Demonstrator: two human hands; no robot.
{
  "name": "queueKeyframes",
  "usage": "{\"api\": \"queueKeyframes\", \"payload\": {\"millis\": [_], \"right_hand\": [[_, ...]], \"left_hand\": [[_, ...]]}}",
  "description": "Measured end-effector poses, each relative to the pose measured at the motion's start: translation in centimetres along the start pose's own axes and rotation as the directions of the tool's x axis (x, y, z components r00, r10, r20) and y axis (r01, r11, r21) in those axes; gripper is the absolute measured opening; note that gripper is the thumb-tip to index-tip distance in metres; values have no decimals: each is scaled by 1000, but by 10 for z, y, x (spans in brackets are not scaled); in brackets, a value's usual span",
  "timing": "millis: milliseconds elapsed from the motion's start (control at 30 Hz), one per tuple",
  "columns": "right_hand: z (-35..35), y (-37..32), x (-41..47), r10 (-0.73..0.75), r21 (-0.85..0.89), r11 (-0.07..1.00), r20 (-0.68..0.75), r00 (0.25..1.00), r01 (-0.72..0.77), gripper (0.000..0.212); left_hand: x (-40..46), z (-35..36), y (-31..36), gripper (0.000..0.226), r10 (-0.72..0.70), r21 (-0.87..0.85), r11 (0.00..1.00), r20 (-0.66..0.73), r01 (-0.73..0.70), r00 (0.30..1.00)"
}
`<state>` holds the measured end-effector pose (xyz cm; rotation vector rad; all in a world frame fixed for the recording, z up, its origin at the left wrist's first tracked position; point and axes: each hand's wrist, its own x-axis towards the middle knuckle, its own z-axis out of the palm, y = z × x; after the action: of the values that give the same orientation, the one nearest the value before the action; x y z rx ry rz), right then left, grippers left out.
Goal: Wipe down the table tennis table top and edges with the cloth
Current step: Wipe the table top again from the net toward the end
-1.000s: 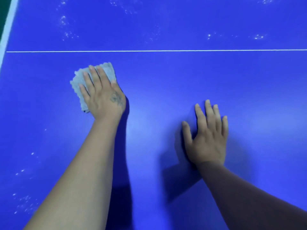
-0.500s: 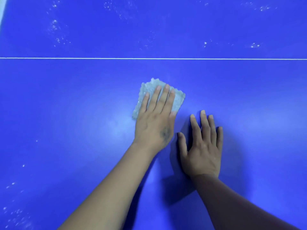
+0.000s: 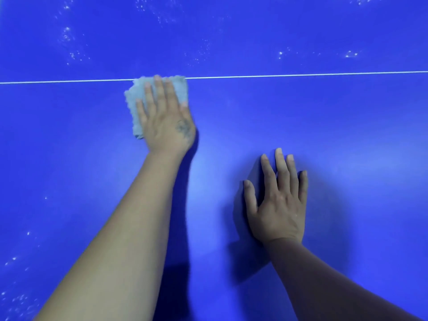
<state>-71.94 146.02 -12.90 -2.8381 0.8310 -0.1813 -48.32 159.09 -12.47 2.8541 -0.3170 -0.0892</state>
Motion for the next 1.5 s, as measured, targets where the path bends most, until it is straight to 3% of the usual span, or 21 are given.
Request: {"api": "queueKeyframes", "payload": {"millis": [100,200,300,533,667,833,900,1000,1067,1167,1300,1500], "right_hand": [[1,1,1,-6,1,1000,-1,1000,6,67],[2,1,1,-12,9,1000,-22,1000,13,61],[3,1,1,-12,10,1000,-23,1000,12,59],[1,1,1,-5,30,1000,-7,1000,6,62],[0,0,0,-1,35,999,-7,1000,1,61],[0,0,0,-5,23,1000,-6,1000,6,61],[1,0,0,-8,24,1000,-10,1000,8,61],[3,0,0,-9,24,1000,-28,1000,10,61],[3,0,1,-10,25,1000,-38,999,11,61],[3,0,0,-11,25,1000,-38,999,12,61],[3,0,0,-8,21,1000,-35,999,9,61],[4,0,-3,-13,8,1000,-33,999,14,60]], "left_hand": [[2,14,47,64,207,-20,978,39,-207,977],[-30,27,76,62,427,14,904,15,-427,904],[-71,26,62,60,508,32,861,29,-508,861],[-140,-14,-33,60,382,51,920,102,-388,919],[-92,-26,-68,62,187,69,979,80,-193,979],[-14,-11,-33,68,21,25,999,12,-22,1000],[1,-4,-8,67,44,2,999,27,-44,999],[-11,9,27,64,225,2,974,28,-225,974],[-40,15,40,63,350,16,937,-5,-349,937],[-99,18,35,61,427,35,904,0,-427,904],[-171,2,-3,60,369,5,929,66,-370,927],[-168,-31,-89,64,67,83,994,54,-71,996]]}}
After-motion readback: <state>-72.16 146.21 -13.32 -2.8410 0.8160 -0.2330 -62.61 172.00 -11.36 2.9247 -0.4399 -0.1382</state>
